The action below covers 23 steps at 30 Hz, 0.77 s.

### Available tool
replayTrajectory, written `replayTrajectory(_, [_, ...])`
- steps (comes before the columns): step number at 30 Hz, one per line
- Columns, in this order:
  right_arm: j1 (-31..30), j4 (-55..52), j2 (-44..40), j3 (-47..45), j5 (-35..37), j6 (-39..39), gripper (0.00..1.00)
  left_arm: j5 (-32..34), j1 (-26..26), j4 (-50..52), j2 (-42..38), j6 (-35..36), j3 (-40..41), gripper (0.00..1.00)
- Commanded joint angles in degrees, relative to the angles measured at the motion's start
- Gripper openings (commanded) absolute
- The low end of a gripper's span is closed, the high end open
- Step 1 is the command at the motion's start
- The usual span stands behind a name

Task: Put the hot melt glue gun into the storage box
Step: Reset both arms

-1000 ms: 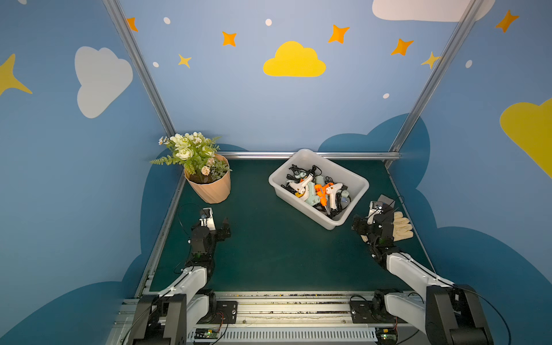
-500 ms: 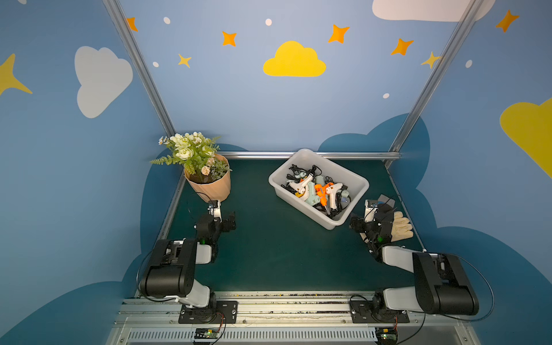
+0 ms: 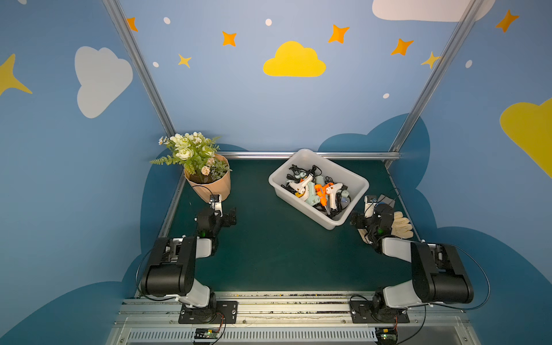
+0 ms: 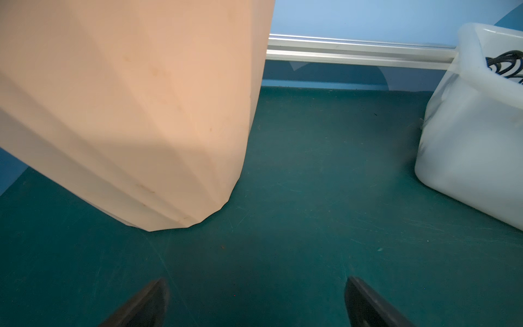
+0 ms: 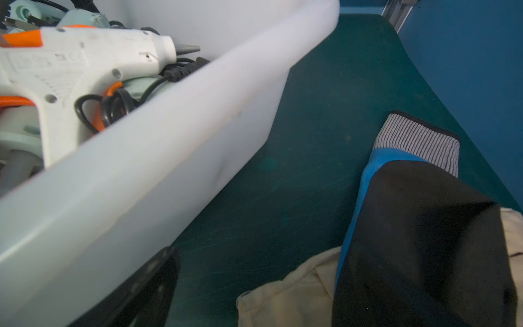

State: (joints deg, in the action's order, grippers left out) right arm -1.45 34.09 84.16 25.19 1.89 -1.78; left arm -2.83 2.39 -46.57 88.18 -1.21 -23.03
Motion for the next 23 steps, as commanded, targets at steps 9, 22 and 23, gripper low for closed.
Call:
replayTrajectory(9, [-1.7, -0.1, 0.2, 1.8, 1.0, -0.5, 0.98, 1.1, -0.6, 0.7, -0.1, 1.3, -0.2, 1.0])
replayTrajectory(22, [-1.7, -0.1, 0.2, 1.8, 1.0, -0.5, 0.98, 1.3, -0.8, 0.9, -0.1, 1.2, -0.3, 1.0])
replayTrajectory(23, [-1.8, -0.1, 0.2, 1.9, 1.0, -0.5, 0.98, 1.3, -0.7, 0.8, -0.2, 1.2, -0.3, 1.0])
